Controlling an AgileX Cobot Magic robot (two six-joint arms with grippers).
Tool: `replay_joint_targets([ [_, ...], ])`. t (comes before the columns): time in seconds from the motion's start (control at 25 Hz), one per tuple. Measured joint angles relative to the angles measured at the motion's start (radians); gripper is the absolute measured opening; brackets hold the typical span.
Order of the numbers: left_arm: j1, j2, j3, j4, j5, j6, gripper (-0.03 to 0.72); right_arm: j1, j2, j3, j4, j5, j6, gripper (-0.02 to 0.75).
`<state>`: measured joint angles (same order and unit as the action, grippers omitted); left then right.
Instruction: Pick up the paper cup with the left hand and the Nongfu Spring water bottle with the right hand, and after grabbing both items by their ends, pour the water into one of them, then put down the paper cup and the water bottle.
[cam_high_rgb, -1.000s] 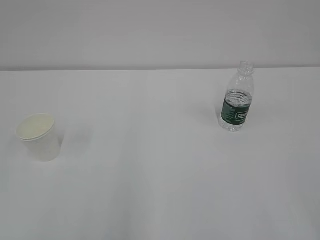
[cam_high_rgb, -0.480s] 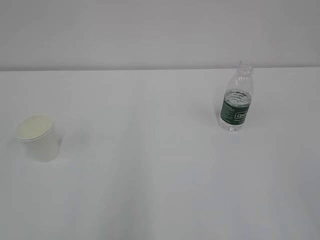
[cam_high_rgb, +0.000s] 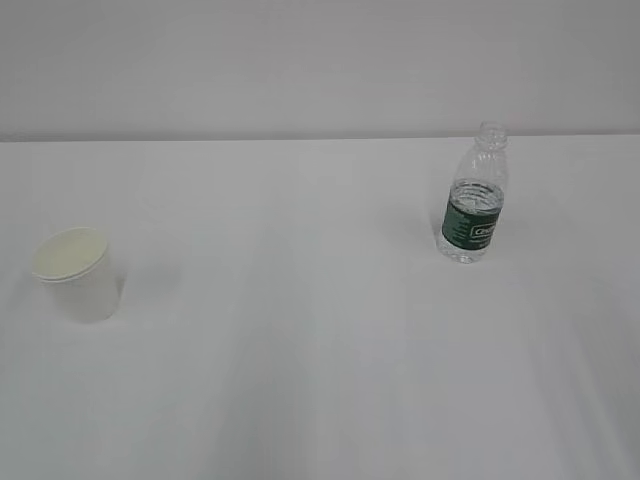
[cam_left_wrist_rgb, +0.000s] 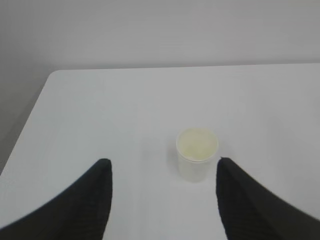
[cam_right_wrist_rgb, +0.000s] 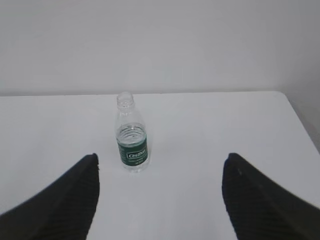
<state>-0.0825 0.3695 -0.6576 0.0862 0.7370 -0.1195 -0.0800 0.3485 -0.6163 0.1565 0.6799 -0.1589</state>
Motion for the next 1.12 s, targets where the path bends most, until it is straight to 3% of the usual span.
replay_joint_targets([
  [0.64, 0.0, 0.263, 0.0, -0.073, -0.311, 0.0, 0.473, 0.0, 0.144, 0.0, 0.116, -0.22, -0.102, 0.573],
  [1.12, 0.0, 0.357, 0.008, -0.075, -0.446, 0.0, 0.461, 0.0, 0.299, 0.0, 0.433, -0.337, -0.459, 0.573],
])
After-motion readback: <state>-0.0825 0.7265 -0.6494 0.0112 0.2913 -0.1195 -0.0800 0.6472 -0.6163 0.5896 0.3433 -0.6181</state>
